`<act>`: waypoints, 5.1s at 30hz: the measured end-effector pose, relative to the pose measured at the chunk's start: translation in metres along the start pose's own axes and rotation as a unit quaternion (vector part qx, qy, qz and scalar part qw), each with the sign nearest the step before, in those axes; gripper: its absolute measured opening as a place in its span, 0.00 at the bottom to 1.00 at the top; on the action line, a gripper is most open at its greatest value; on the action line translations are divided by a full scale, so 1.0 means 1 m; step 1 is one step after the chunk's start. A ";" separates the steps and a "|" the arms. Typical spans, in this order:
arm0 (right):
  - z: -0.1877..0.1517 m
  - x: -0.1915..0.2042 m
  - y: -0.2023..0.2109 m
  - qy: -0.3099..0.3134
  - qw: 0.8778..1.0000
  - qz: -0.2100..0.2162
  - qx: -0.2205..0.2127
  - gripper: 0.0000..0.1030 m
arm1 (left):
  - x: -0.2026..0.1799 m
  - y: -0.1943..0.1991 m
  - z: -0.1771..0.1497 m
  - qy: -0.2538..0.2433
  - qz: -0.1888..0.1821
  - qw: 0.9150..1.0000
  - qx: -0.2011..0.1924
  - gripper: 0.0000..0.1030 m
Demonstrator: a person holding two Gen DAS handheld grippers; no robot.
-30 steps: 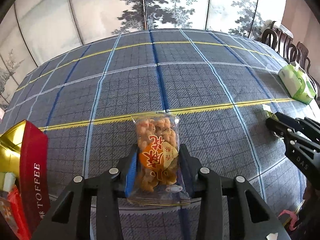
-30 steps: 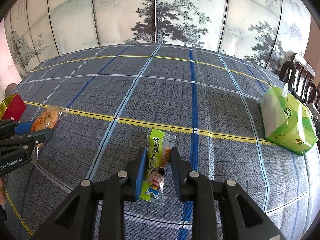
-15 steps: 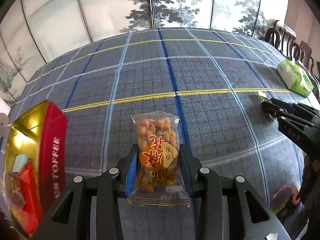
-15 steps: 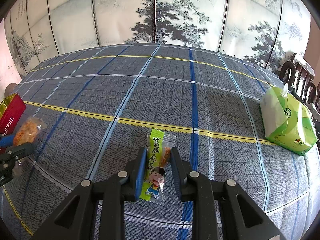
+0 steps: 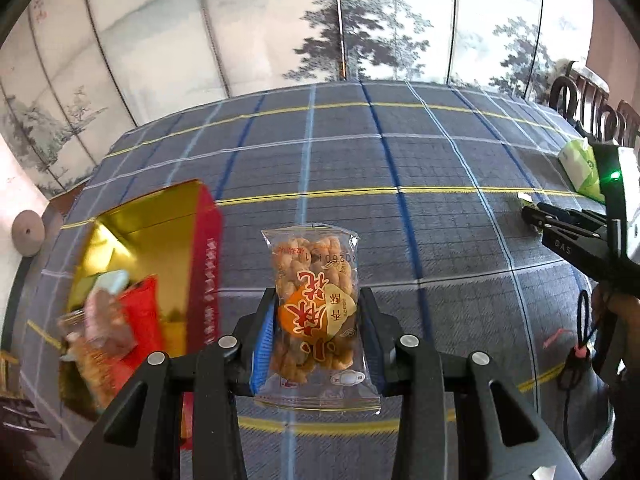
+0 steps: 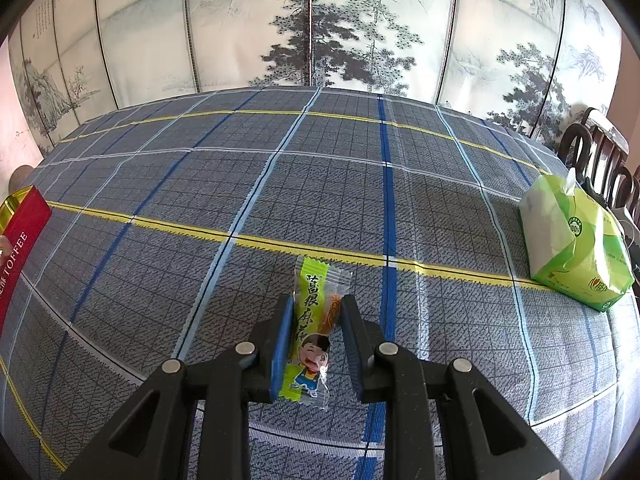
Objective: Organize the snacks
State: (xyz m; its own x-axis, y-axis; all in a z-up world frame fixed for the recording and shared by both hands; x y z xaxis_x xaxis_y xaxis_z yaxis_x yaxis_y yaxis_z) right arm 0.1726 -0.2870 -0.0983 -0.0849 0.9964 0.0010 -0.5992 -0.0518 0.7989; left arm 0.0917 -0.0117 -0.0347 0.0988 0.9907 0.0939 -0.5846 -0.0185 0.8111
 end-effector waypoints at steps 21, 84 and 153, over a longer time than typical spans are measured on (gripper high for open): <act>0.000 -0.001 0.001 0.001 1.000 -0.002 0.000 0.24 | 0.088 0.029 -0.021 0.081 0.049 0.995 -0.009 0.34; 0.001 -0.004 0.001 0.000 1.000 -0.003 0.000 0.24 | 0.162 0.018 -0.056 0.107 0.103 0.989 0.023 0.54; 0.012 0.298 0.106 0.090 0.981 0.173 -0.022 0.19 | 0.255 0.063 -0.105 0.202 0.152 0.967 0.009 0.74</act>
State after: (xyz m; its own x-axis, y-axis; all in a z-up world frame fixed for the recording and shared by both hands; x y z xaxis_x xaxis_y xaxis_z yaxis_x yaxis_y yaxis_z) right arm 0.0932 0.0052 -0.0057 -0.4263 0.8908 0.1573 -0.5437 -0.3913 0.7425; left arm -0.0042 0.2540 -0.0202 -0.4005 0.9110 0.0983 -0.5223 -0.3151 0.7924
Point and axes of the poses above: each gripper's, at about its wrist camera, not at the fingertips, and y roughly against the way its jaws point, x to its left, z to its top, the point moved 6 cm from there along -y, roughly the way its jaws point, and after that the axes turned 1 degree about x, right-handed, at the moved point
